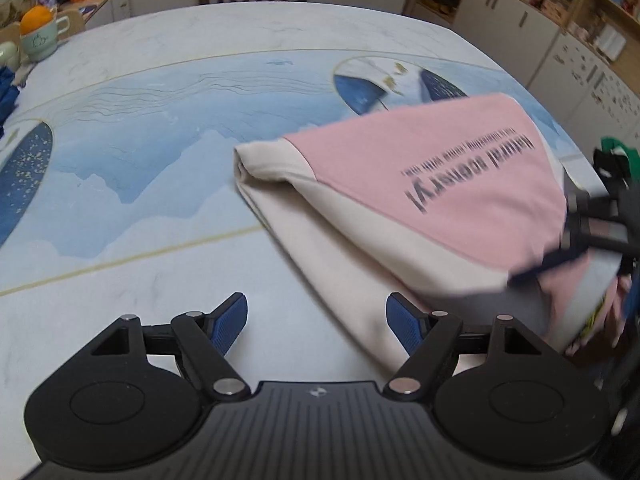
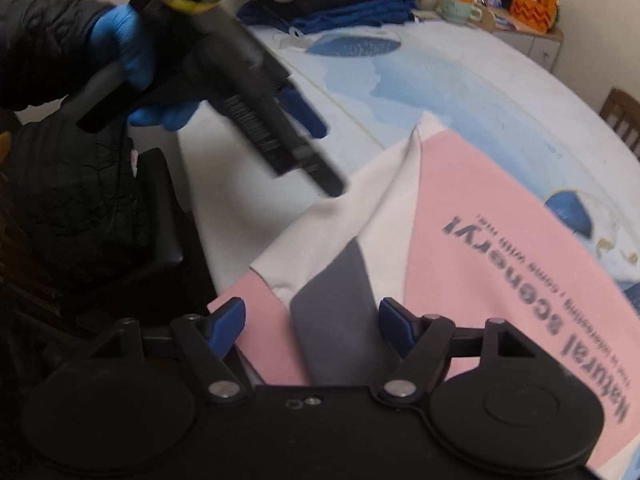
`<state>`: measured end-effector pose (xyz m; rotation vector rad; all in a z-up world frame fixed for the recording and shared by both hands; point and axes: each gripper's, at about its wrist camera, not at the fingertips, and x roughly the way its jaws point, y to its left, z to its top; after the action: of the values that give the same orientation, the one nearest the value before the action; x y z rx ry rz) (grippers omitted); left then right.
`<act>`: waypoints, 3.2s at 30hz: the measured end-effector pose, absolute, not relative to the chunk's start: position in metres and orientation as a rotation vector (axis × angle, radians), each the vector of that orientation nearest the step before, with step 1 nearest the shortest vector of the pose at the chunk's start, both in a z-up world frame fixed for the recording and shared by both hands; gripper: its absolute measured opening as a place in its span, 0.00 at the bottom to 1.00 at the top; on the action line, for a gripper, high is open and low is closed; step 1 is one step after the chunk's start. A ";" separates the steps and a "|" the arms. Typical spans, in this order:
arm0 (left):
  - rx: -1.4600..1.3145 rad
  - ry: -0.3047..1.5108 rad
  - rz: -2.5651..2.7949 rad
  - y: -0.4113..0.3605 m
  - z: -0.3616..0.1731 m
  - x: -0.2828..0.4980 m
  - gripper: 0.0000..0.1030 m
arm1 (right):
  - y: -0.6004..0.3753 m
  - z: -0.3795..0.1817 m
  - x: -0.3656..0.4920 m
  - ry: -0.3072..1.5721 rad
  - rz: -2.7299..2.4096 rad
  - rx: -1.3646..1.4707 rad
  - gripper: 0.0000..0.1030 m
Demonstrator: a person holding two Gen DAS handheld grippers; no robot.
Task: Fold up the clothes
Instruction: 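Grasp the grey-and-white corner with the right gripper, then lift the corner with the right gripper and fold it over the bundle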
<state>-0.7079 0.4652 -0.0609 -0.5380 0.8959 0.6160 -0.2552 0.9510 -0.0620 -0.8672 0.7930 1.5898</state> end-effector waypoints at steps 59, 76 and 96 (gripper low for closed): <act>-0.921 0.612 0.773 0.515 -0.030 -0.643 0.12 | 0.910 0.002 -0.218 0.769 1.455 -0.631 1.00; -0.689 0.688 0.483 0.466 -0.007 -0.378 0.11 | 0.756 0.014 -0.066 0.900 1.150 -0.334 1.00; -0.441 0.833 0.229 0.432 -0.014 -0.328 0.62 | 0.714 -0.037 -0.006 1.004 1.196 -0.461 1.00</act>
<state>-0.3284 0.4322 -0.0136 -0.4411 0.8334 0.2287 -0.0057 0.7139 -0.0371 -0.4615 1.0044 1.1957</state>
